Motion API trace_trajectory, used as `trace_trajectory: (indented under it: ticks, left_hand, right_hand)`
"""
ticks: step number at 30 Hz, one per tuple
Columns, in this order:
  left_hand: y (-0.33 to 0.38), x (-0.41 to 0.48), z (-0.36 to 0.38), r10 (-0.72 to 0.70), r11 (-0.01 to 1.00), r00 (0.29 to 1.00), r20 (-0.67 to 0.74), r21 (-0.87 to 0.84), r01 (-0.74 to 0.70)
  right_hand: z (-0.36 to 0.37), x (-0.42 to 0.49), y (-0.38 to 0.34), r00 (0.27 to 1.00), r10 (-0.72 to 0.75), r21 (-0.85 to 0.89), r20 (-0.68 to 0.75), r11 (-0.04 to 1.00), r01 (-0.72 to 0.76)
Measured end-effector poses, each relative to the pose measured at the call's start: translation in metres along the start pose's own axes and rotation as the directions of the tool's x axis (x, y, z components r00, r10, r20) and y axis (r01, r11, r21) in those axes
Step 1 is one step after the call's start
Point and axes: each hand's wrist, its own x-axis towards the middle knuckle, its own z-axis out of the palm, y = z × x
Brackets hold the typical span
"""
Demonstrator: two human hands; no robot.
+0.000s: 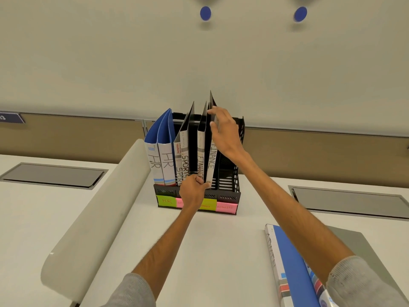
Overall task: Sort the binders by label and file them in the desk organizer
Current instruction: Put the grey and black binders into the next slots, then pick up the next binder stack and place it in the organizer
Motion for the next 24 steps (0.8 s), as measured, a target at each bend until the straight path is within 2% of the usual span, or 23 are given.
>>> trace_trajectory:
  ticks: [5,10,15,19,24]
  left_hand:
    - [-0.008,-0.003,0.000,-0.021,1.000,1.000,-0.002,-0.002,0.021]
    - [-0.011,-0.010,-0.004,0.015,0.999,1.000,-0.018,-0.037,-0.016]
    - [-0.014,-0.033,-0.004,0.033,0.998,0.999,-0.002,-0.063,-0.033]
    - [-0.019,-0.058,-0.001,0.018,0.999,0.998,0.065,-0.047,-0.015]
    - [-0.022,-0.094,0.000,-0.022,0.999,0.990,0.138,-0.024,0.026]
  right_hand:
    - [0.026,-0.026,0.016,0.981,-0.011,0.037,0.192,0.999,0.004]
    - [0.032,-0.032,0.026,0.983,0.023,0.097,0.182,0.994,-0.041]
    - [0.028,-0.055,0.038,0.947,0.178,0.234,0.267,0.941,-0.243]
    - [0.026,-0.089,0.050,0.863,0.357,0.207,0.358,0.871,-0.446]
    - [0.015,-0.141,0.065,0.799,0.436,0.037,0.415,0.869,-0.493]
